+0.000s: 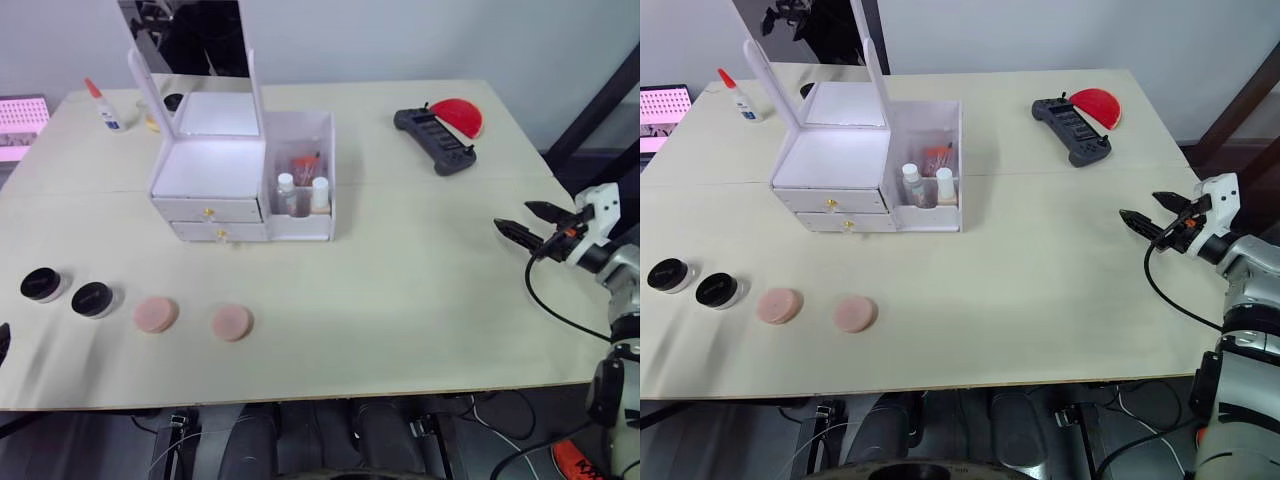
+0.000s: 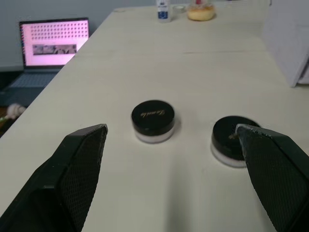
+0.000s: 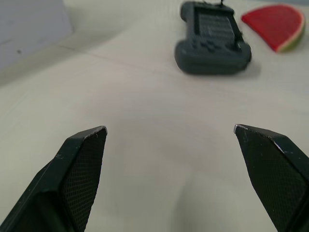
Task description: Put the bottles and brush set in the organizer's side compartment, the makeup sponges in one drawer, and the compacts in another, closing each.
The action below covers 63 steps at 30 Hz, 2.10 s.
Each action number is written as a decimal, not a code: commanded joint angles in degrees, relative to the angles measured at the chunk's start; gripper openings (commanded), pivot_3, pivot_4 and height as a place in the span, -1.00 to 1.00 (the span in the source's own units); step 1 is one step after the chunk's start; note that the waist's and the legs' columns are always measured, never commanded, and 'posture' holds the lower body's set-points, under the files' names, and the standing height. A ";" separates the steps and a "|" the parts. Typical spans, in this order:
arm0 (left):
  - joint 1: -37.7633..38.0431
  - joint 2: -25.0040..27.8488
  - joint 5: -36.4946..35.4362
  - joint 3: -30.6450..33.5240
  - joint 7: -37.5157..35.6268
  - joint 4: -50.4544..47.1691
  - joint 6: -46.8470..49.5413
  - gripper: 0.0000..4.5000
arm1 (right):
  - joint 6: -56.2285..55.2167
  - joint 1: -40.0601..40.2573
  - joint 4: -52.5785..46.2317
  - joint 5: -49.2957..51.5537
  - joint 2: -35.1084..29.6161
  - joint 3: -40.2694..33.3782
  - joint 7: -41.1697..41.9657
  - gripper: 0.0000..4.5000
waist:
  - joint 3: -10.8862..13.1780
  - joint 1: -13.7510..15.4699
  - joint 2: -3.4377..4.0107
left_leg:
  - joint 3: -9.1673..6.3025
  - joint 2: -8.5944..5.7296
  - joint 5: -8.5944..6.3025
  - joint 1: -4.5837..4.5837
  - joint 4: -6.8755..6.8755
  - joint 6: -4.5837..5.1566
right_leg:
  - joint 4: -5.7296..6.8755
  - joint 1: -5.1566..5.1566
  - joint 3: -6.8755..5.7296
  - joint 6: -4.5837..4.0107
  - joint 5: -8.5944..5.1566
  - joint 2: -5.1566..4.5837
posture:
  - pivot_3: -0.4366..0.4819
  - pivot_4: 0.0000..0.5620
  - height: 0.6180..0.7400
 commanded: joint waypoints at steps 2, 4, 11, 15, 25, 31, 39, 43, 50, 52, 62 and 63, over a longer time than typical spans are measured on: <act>-0.78 0.65 -1.31 -1.32 2.30 -5.84 2.53 0.99 | 1.07 -3.87 -4.80 1.38 1.15 1.27 0.70 0.99 | 0.00 0.03 0.00 | 0.00 0.01 0.00 0.01 -0.01 0.01 | 0.04 -0.01 0.00 0.00 0.00 0.02 | -0.05 -0.47 1.00; -1.97 0.12 -1.76 -3.64 4.96 -10.07 4.82 0.99 | 2.58 -6.18 -8.34 1.63 2.57 2.99 1.72 0.99 | 0.00 0.10 0.01 | 0.00 0.01 0.01 0.04 0.00 0.01 | 0.10 -0.01 0.03 0.00 0.01 0.03 | -0.05 -0.47 1.00; -6.48 -5.09 1.47 -20.40 19.11 -29.34 13.61 0.99 | 18.10 -7.25 -31.76 4.98 5.57 13.53 10.69 0.99 | -0.01 0.80 -0.01 | -0.01 0.01 0.01 0.05 -0.01 0.01 | 0.13 0.07 0.06 0.15 -0.03 0.06 | -0.05 -0.47 1.00; -15.45 -10.97 8.05 -31.70 30.99 -33.91 15.77 0.99 | 29.89 -8.60 -44.34 8.48 6.53 17.22 9.69 0.99 | -0.03 1.92 -0.01 | -0.02 0.01 0.01 0.06 0.11 0.02 | 0.21 0.07 0.07 0.22 0.03 0.09 | -0.05 -0.47 1.00; -31.29 -17.92 16.70 -45.95 38.06 -27.16 17.36 0.89 | 32.55 -13.56 -53.88 10.02 8.37 21.56 9.26 1.00 | -0.04 2.41 -0.02 | -0.09 -0.01 0.00 0.05 0.29 0.03 | 0.14 0.25 0.06 0.29 0.08 0.15 | -0.05 -0.47 1.00; -33.59 -19.01 19.70 -48.40 39.33 -25.37 17.72 0.42 | 32.12 -13.18 -55.20 9.83 8.75 21.75 7.76 1.00 | -0.04 2.40 -0.02 | -0.09 -0.02 -0.01 0.05 0.29 0.04 | 0.13 0.25 0.06 0.30 0.08 0.14 | -0.05 -0.47 1.00; -36.66 -21.34 21.72 -49.97 39.48 -21.78 16.82 0.42 | 32.81 -11.82 -57.08 10.39 9.27 22.05 5.83 1.00 | -0.03 2.50 -0.02 | -0.09 -0.02 -0.01 0.04 0.30 0.04 | 0.10 0.26 0.06 0.30 0.08 0.14 | -0.05 -0.47 1.00; -37.28 -22.23 22.50 -50.22 39.33 -20.33 16.41 0.42 | 33.30 -11.49 -58.02 10.44 9.69 22.21 5.12 1.00 | -0.03 2.40 -0.02 | -0.09 -0.02 -0.01 0.04 0.30 0.05 | 0.12 0.26 0.06 0.31 0.08 0.14 | -0.05 -0.47 1.00; -38.71 -22.83 23.28 -49.96 38.94 -19.41 15.45 -0.85 | 33.47 -11.80 -58.12 10.22 9.73 22.52 4.43 1.00 | -0.03 2.61 -0.02 | -0.09 -0.02 -0.01 0.04 0.30 0.04 | 0.10 0.26 0.06 0.31 0.08 0.14 | -0.05 -0.47 1.00; -38.53 -22.85 23.63 -50.27 38.57 -19.69 15.09 -0.86 | 33.35 -11.86 -58.03 9.93 9.74 22.82 4.29 1.00 | -0.03 2.69 -0.02 | -0.09 -0.02 -0.01 0.04 0.30 0.04 | 0.10 0.26 0.06 0.31 0.08 0.14 | -0.05 -0.47 1.00; -32.62 -23.58 23.01 -51.25 36.70 -25.07 14.22 -0.86 | 33.23 -12.30 -57.10 9.42 10.35 24.40 4.05 1.00 | -0.03 3.34 -0.02 | -0.09 -0.02 -0.01 0.03 0.30 0.04 | 0.07 0.25 0.06 0.31 0.08 0.13 | -0.05 -0.47 1.00; -30.14 -23.05 22.17 -50.90 35.55 -27.26 14.06 -0.86 | 33.74 -12.98 -56.08 9.36 11.16 24.72 3.52 1.00 | -0.03 3.28 -0.02 | -0.09 -0.02 -0.01 0.03 0.30 0.04 | 0.07 0.25 0.06 0.31 0.08 0.13 | -0.05 -0.47 1.00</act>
